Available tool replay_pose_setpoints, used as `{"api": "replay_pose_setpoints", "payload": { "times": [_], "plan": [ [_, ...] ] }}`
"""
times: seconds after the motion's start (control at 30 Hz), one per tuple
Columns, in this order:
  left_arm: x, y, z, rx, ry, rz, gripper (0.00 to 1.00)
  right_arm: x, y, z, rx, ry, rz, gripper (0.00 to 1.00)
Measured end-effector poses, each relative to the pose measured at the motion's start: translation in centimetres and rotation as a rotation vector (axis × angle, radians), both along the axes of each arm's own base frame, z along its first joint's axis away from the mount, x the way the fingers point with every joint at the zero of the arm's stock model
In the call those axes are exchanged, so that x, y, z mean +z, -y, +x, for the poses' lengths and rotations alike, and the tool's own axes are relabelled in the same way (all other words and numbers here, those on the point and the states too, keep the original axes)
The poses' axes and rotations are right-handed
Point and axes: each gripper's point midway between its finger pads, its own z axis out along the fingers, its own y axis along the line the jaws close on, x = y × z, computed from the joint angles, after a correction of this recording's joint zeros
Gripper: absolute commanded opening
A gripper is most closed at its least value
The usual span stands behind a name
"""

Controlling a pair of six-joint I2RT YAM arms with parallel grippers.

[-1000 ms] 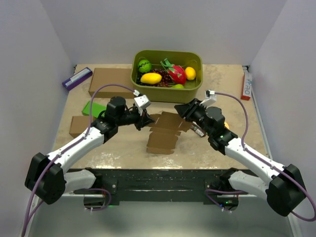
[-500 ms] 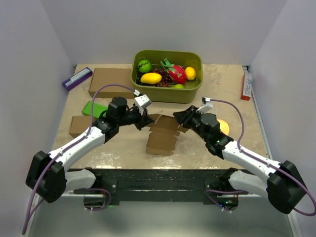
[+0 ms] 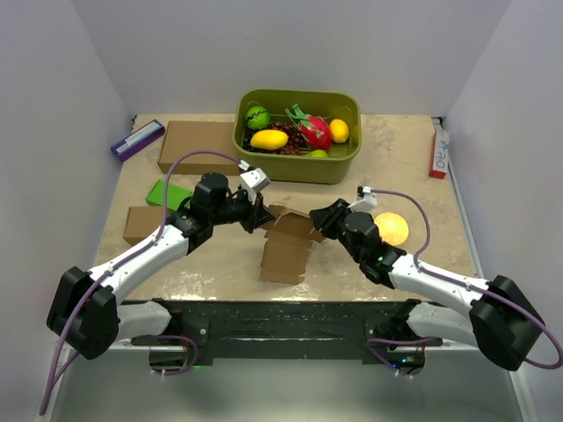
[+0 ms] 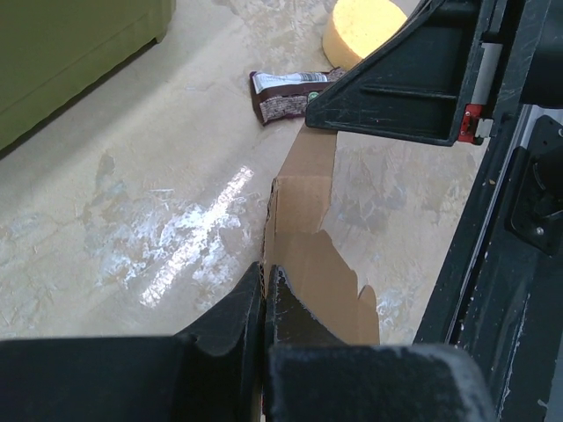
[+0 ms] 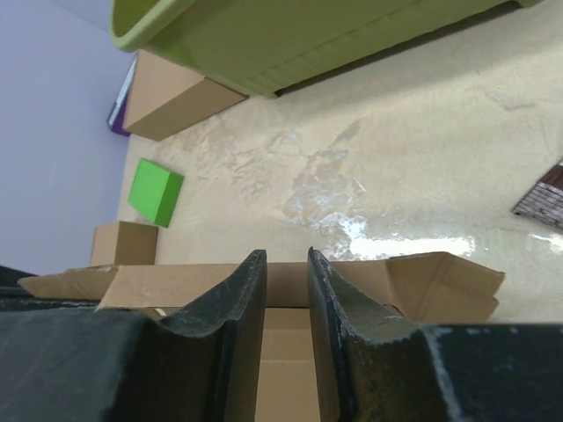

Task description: Fold the paper box

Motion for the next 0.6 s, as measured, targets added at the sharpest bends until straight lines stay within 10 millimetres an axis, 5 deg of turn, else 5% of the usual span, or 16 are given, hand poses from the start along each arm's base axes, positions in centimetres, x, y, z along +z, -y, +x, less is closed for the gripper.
{"api": "replay_pose_setpoints", "payload": {
  "times": [0.13, 0.3, 0.47, 0.6],
  "plan": [
    [0.0, 0.0, 0.0, -0.003, 0.001, 0.002, 0.0, 0.2, 1.1, -0.4, -0.032, -0.024, -0.029, 0.6],
    [0.0, 0.2, -0.2, -0.021, 0.026, 0.012, 0.0, 4.0, 3.0, -1.4, -0.071, -0.001, -0.03, 0.89],
    [0.1, 0.7, -0.6, -0.047, 0.058, 0.027, 0.0, 8.4, 4.1, -3.0, -0.071, 0.043, 0.071, 0.92],
    [0.3, 1.2, -1.1, -0.065, 0.096, 0.045, 0.0, 8.8, 2.7, -4.6, 0.003, 0.004, 0.224, 0.92]
  ]
}}
